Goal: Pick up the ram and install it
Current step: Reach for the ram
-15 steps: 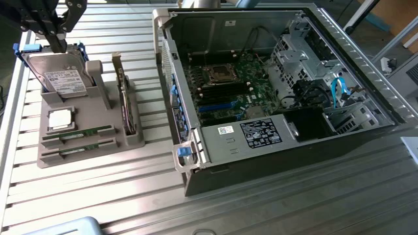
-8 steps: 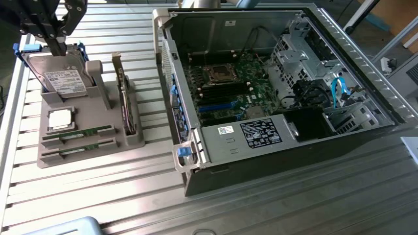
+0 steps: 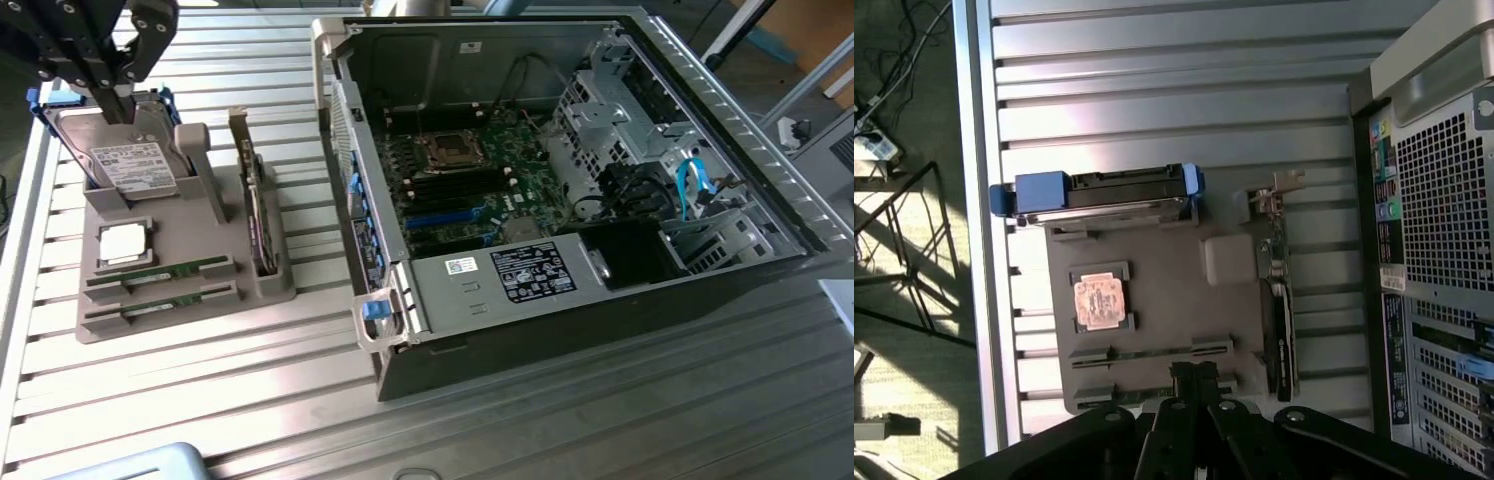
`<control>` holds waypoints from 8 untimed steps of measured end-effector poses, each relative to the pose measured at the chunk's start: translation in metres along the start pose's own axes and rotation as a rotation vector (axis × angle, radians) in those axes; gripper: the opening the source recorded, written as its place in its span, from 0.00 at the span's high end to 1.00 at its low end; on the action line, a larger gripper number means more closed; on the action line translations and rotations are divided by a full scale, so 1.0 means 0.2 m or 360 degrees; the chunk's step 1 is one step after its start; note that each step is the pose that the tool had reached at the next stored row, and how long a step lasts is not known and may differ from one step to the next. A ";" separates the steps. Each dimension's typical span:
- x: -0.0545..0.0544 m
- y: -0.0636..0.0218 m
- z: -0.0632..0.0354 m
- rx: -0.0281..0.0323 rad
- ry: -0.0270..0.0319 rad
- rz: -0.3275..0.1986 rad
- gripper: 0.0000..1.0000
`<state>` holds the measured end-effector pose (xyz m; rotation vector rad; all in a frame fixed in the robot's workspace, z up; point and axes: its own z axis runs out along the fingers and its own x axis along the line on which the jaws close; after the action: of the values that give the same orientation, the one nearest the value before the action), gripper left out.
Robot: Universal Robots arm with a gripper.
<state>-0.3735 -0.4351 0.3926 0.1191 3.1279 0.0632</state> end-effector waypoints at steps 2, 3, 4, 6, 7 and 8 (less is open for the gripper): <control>0.00 -0.011 -0.001 0.00005 0.00001 0.0000 0.90; 0.00 -0.016 -0.001 0.00006 0.00000 0.0000 0.90; 0.00 -0.022 -0.001 0.00009 -0.00001 0.0000 0.90; 0.00 -0.033 -0.002 0.00014 0.00000 0.0000 0.90; 0.00 -0.040 -0.002 0.00017 0.00000 0.0000 0.90; 0.00 -0.045 -0.002 0.00019 0.00000 0.0000 0.90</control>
<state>-0.3735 -0.4440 0.3927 0.1190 3.1279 0.0613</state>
